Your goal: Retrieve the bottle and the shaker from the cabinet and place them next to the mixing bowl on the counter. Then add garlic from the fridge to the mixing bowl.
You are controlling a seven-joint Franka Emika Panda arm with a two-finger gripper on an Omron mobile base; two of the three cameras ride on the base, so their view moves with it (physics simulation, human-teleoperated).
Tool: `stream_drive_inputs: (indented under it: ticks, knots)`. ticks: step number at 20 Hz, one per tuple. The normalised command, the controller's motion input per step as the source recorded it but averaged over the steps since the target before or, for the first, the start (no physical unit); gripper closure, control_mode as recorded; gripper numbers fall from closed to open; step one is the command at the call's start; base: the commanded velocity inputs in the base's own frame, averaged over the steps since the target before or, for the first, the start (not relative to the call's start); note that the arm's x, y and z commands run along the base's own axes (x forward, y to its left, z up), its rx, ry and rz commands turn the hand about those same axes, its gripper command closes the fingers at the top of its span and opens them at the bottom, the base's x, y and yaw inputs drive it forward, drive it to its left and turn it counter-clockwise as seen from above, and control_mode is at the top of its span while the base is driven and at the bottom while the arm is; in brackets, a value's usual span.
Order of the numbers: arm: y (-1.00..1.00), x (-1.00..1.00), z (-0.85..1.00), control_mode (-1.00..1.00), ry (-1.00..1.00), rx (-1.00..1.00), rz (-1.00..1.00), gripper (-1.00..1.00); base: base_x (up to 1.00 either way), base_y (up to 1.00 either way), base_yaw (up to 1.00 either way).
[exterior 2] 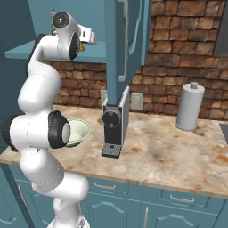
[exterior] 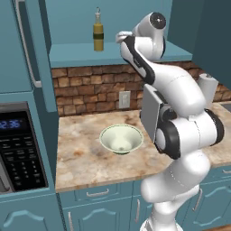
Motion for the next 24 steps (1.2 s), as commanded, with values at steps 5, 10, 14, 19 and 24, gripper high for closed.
stream_drive_inputs:
  ticks: [5, 10, 14, 19, 24]
  knots:
    - [0.0, 0.2, 0.01, -1.0, 0.0, 0.0, 0.0, -1.0, 0.0, 0.0, 0.0]
    - [0.0, 0.17, 0.0, -1.0, 0.0, 0.0, 0.0, -1.0, 0.0, 0.0, 0.0]
    - [0.0, 0.19, 0.0, -1.0, 0.0, 0.0, 0.0, -1.0, 0.0, 0.0, 0.0]
    - [0.01, 0.07, 0.0, -1.0, 0.01, 0.0, 0.0, 1.0, 0.0, 0.0, 0.0]
    - [0.0, 0.0, 0.0, -1.0, 0.0, 0.0, 0.0, 1.0, 0.0, 0.0, 0.0]
